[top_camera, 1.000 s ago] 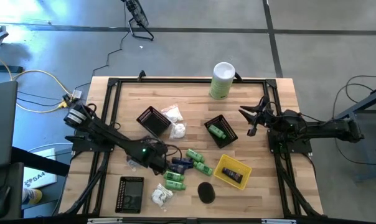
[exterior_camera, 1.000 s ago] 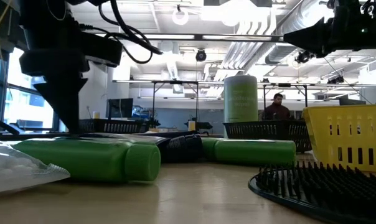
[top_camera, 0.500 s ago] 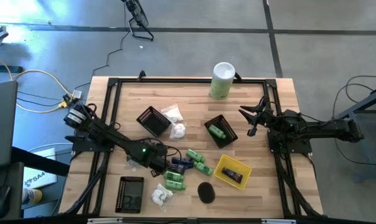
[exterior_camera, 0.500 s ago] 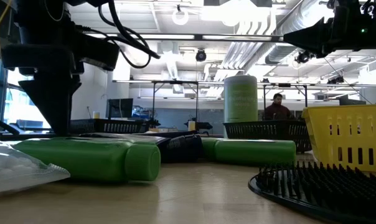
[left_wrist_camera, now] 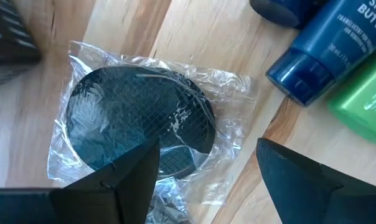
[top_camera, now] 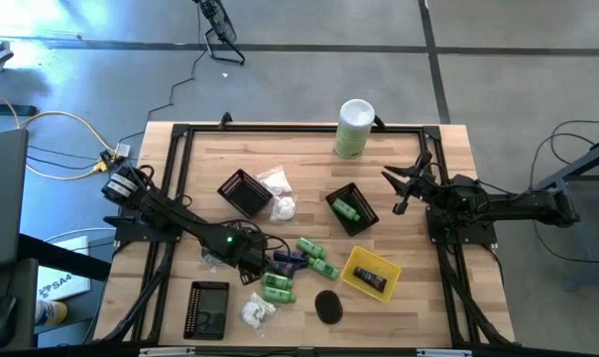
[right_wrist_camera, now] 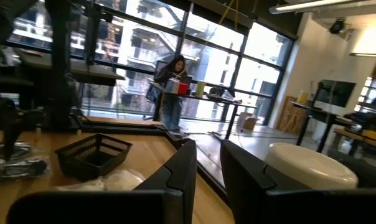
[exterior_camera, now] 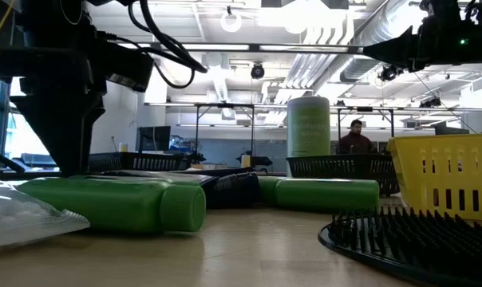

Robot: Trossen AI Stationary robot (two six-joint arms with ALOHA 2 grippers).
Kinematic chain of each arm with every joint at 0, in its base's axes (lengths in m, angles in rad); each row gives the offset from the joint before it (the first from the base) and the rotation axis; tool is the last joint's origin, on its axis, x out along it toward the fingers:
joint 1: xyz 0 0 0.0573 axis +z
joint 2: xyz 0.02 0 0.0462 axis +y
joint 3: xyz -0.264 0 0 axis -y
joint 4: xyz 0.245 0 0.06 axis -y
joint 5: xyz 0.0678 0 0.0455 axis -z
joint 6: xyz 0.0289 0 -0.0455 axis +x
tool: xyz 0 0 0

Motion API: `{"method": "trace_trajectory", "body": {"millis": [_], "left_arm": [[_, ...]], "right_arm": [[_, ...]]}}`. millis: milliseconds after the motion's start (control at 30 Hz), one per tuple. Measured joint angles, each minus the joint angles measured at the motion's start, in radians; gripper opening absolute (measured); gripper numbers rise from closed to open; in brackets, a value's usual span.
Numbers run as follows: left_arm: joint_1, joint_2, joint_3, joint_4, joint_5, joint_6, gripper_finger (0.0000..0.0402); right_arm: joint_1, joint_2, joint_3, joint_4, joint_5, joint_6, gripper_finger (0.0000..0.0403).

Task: Pick & Place Travel size toiletries
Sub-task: Put the hairbrush into the top left black bin

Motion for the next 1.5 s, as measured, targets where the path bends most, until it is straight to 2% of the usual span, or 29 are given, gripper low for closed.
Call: {"method": "trace_trajectory", "body": {"millis": [567, 900, 1200, 1333, 1500], "left_arm": [[0.000, 0.002, 0.000, -0.012, -0.019, -0.001, 0.0262], [-0.003, 0.127, 0.005, -0.016, 0.011, 0.039, 0.0262], [-0.001, 0.126, 0.003, -0.028, -0.019, 0.016, 0.0262], [-0.001, 0.126, 0.002, -0.029, -0.020, 0.015, 0.0239], [-0.001, 0.127, 0.001, -0.037, -0.023, 0.017, 0.0172]], "right_arm": [[0.000, 0.000, 0.000, 0.000, 0.016, 0.001, 0.0066], [0.000, 0.000, 0.000, 0.000, 0.007, 0.003, 0.0066], [0.000, 0.000, 0.000, 0.001, 0.004, 0.006, 0.0066], [0.000, 0.000, 0.000, 0.001, 0.004, 0.007, 0.0066], [0.000, 0.000, 0.000, 0.001, 0.004, 0.008, 0.0066]]}}
